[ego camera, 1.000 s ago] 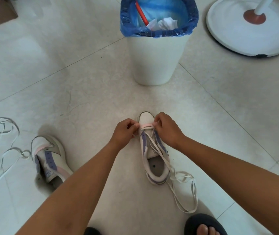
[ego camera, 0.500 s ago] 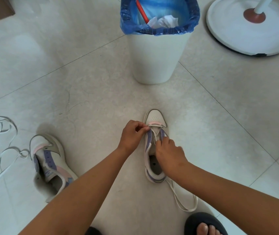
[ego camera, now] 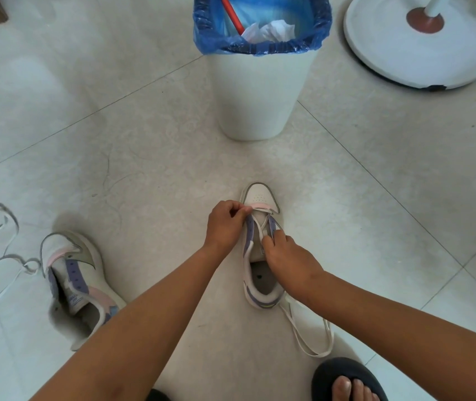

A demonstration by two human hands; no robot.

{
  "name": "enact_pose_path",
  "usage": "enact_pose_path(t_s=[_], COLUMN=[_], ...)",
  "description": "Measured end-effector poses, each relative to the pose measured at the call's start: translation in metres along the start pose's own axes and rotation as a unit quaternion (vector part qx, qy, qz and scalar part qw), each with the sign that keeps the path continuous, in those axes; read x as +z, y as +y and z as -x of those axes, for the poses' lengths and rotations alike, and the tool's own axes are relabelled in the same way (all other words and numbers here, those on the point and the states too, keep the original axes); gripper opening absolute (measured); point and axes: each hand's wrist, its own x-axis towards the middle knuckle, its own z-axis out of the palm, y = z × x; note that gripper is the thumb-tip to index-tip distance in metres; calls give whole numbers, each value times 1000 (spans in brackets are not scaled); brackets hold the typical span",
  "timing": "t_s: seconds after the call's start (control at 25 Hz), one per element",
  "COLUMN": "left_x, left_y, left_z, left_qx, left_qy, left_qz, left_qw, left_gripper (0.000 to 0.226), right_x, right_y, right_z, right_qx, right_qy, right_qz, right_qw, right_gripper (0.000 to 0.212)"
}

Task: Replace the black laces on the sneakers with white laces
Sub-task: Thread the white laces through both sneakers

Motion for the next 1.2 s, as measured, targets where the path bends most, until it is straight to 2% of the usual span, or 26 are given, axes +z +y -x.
enact_pose_path(t_s=[0.12, 0.28, 0.36, 0.44, 0.52, 0.64, 0.72, 0.76, 0.84, 0.88, 0.96, 1.04, 1.16, 1.2], left_x=[-2, -23, -26, -21, -14, -13, -17, -17, -13, -10, -1, 12, 24, 26], left_y=[4, 5, -2, -10, -14, -9, 4, 8, 7, 5, -2, -4, 4, 5], left_z=[-4, -9, -7, -1, 4, 4, 14, 23, 55, 74, 98, 101, 91, 89], left_qx=[32, -6, -12, -5, 25, 74, 54, 38, 4, -13, -51, -93, -115, -107], left_qy=[-41, -185, -220, -209, -163, -24, 48, 50, -19, -76, -165, -187, -137, -136], left_qz=[-65, 35, 19, 30, 11, -83, -46, -23, -64, -120, -208, -241, -263, -263], left_qw=[997, 982, 975, 977, 986, 994, 996, 998, 998, 990, 963, 948, 948, 949], left_gripper=[19, 16, 15, 14, 10, 7, 7, 11, 40, 57, 73, 71, 47, 47], right_x=[-1, -4, -5, -7, -8, -10, -12, -13, -14, -14, -20, -26, -18, -13], right_y=[3, 17, 19, 15, 9, 0, -3, -5, -8, -8, -5, 1, -6, -9], right_z=[0, 2, 3, 2, -2, -5, -2, 1, 9, 13, 21, 26, 39, 46], right_qx=[1, -14, 6, 52, 84, 111, 109, 109, 96, 96, 119, 119, 103, 112], right_qy=[-4, -28, -50, -48, -49, -42, 4, 29, 64, 67, 38, 19, -55, -57], right_qz=[-1, -16, -64, -112, -129, -101, -58, -46, -51, -88, -232, -329, -348, -341], right_qw=[1000, 999, 997, 991, 987, 988, 992, 993, 992, 989, 965, 936, 930, 932], right_gripper=[38, 30, 36, 39, 32, 30, 31, 30, 30, 28, 24, 18, 25, 28])
